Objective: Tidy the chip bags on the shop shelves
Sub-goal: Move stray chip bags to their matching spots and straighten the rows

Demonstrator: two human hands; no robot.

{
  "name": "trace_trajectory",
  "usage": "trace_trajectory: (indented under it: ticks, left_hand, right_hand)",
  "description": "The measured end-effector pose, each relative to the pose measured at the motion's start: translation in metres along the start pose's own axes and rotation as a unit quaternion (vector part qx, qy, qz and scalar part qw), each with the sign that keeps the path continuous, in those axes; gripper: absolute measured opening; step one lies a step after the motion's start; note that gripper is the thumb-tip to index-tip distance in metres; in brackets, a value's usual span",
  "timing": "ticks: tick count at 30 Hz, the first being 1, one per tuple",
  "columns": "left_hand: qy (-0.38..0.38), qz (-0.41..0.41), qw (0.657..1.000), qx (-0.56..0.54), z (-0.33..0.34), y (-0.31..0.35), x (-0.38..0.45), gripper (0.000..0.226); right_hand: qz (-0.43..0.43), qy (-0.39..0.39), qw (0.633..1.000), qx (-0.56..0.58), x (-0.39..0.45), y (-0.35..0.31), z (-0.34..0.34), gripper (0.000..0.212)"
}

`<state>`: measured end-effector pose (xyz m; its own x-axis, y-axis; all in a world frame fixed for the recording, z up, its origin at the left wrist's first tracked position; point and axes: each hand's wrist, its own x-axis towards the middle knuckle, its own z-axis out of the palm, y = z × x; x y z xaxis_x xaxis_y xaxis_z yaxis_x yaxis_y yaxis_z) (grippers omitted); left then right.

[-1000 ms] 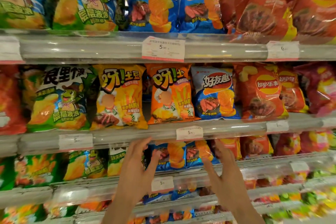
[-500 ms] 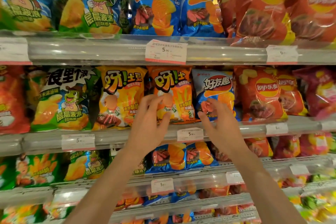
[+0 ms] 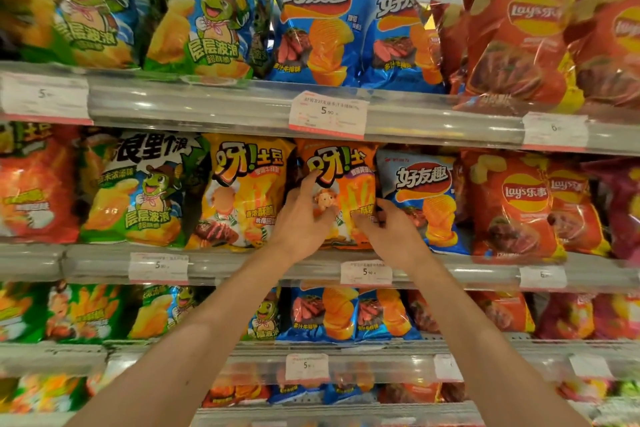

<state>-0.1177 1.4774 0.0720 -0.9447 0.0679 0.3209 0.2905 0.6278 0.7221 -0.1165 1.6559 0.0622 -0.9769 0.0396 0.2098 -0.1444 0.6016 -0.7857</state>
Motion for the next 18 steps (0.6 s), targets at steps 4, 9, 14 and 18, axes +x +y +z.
trace_trajectory:
  ticks: [4,9,14,18]
  left_hand:
    - [0.031,0.017,0.998,-0.047,-0.004,0.009,0.003,0.075]
    - [0.037,0.022,0.994,-0.104,-0.006,0.019,0.003,0.077]
    - [0.035,0.056,0.982,-0.179,0.002,0.026,-0.011,0.072]
    - [0.038,0.027,0.971,-0.233,0.01,0.035,-0.028,0.081]
  right_hand:
    - [-0.002,0.015,0.999,0.039,0.004,0.001,-0.011,0.054]
    - [-0.014,0.021,0.992,0.122,-0.007,-0.011,-0.032,0.034]
    - [-0.008,0.019,0.989,0.147,-0.024,-0.006,-0.043,0.026]
    - [0.013,0.021,0.983,0.181,-0.043,0.003,-0.052,0.023]
